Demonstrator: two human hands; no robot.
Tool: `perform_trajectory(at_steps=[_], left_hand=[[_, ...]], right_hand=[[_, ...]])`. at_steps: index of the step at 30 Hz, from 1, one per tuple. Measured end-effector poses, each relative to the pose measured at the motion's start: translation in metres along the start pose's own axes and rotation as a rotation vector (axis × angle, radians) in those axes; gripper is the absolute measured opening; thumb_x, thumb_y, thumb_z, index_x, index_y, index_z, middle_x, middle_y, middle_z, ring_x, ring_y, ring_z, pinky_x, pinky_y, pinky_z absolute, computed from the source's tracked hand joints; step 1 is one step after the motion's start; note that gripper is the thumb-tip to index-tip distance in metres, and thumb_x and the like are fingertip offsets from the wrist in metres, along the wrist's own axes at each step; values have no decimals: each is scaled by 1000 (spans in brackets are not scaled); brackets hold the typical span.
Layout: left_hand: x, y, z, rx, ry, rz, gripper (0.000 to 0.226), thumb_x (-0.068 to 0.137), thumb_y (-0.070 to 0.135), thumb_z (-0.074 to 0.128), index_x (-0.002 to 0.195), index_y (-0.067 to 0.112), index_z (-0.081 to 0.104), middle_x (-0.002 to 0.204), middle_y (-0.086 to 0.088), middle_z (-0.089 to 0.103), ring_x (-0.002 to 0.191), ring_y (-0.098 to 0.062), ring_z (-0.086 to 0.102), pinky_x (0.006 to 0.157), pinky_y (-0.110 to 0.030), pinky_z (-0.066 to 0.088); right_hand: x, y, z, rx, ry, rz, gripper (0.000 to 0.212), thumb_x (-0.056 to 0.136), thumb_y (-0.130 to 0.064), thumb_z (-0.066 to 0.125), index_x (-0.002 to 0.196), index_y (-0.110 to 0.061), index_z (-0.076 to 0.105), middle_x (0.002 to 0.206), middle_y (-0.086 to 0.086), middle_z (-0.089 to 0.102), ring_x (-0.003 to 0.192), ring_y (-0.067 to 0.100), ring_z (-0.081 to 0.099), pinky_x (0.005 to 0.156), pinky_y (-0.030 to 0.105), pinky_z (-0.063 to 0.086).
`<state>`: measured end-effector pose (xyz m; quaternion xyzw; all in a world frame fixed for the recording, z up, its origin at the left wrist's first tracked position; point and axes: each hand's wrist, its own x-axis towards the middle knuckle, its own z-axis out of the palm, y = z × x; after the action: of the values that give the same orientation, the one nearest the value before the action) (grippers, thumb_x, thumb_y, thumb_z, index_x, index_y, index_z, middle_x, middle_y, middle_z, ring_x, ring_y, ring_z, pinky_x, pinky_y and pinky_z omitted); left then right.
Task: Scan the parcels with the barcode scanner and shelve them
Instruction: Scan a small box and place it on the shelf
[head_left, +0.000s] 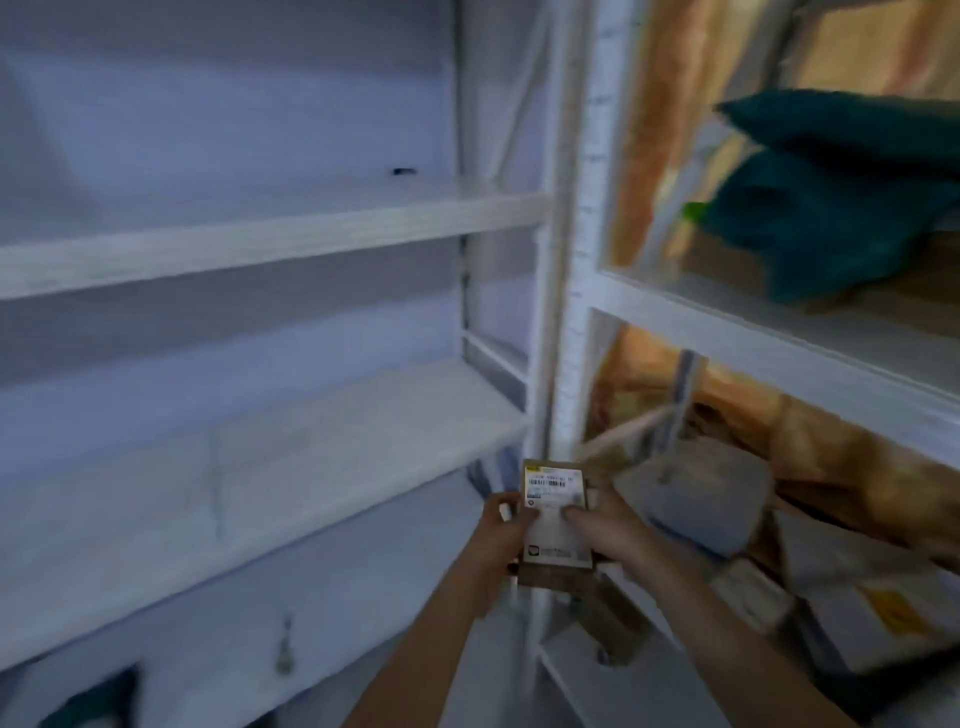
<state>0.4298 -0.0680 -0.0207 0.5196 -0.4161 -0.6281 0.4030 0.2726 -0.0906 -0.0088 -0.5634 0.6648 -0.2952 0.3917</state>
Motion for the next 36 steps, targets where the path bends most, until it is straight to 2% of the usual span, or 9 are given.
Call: perform_trajectory(at_steps=[3, 6, 9, 13, 18, 22, 26, 31, 36], left_hand=[[-28, 2, -108, -71, 149, -22, 26, 98, 29, 55, 121, 23, 44, 103, -12, 69, 74, -18, 67, 56, -26, 52], [-61, 0, -207, -127, 275, 3, 29, 97, 29, 55, 123, 24, 44, 110, -11, 69, 84, -21, 68, 64, -29, 53], [-102, -5, -289, -192, 417, 31, 30, 96, 29, 57, 123, 24, 45, 109, -11, 69, 85, -23, 68, 66, -31, 53], [-153, -12, -372, -290, 587, 71, 28, 96, 28, 58, 121, 26, 46, 103, -9, 70, 85, -23, 69, 67, -32, 53], [-189, -21, -456, -377, 776, 92, 27, 96, 24, 57, 121, 25, 47, 101, -11, 70, 84, -25, 69, 62, -33, 54], [-198, -28, -510, -401, 872, 79, 27, 97, 23, 57, 121, 24, 46, 100, -11, 68, 81, -25, 68, 64, -35, 56], [-192, -29, -569, -372, 933, 31, 29, 96, 25, 57, 123, 22, 45, 101, -9, 66, 82, -23, 67, 63, -33, 56], [-172, -20, -645, -280, 933, -100, 26, 98, 30, 52, 122, 21, 49, 112, -10, 63, 97, -26, 64, 75, -36, 56], [-151, -24, -725, -12, 1098, -208, 11, 94, 23, 50, 102, 17, 55, 89, -7, 59, 85, -25, 57, 75, -39, 52]], right_hand=[[-8, -67, 99, -22, -131, -73, 29, 89, -10, 59, 111, -28, 62, 114, -5, 69, 100, 13, 65, 98, 32, 51], [-17, -119, 193, -6, -232, -78, 29, 94, -15, 58, 122, -19, 51, 114, -2, 64, 94, 14, 63, 80, 30, 56], [-34, -162, 274, 25, -336, -92, 30, 96, -23, 57, 122, -26, 43, 109, -1, 62, 94, 19, 67, 75, 38, 61], [-64, -215, 360, 43, -508, -129, 33, 98, -27, 54, 128, -25, 42, 113, 2, 63, 91, 20, 68, 56, 28, 53], [-81, -262, 451, 17, -696, -181, 39, 100, -30, 51, 137, -28, 39, 119, 1, 62, 95, 18, 68, 74, 34, 59], [-79, -289, 513, 10, -803, -190, 40, 100, -25, 52, 137, -28, 39, 120, 2, 63, 93, 16, 67, 59, 26, 52], [-60, -310, 577, 21, -853, -193, 39, 98, -22, 55, 135, -26, 42, 119, 3, 64, 93, 18, 68, 58, 25, 52], [-21, -342, 647, -17, -865, -167, 40, 95, -23, 59, 133, -24, 44, 115, 3, 65, 88, 18, 70, 55, 23, 53], [21, -373, 704, -76, -846, -175, 37, 96, -19, 60, 129, -17, 43, 117, 6, 64, 94, 24, 70, 57, 26, 54]])
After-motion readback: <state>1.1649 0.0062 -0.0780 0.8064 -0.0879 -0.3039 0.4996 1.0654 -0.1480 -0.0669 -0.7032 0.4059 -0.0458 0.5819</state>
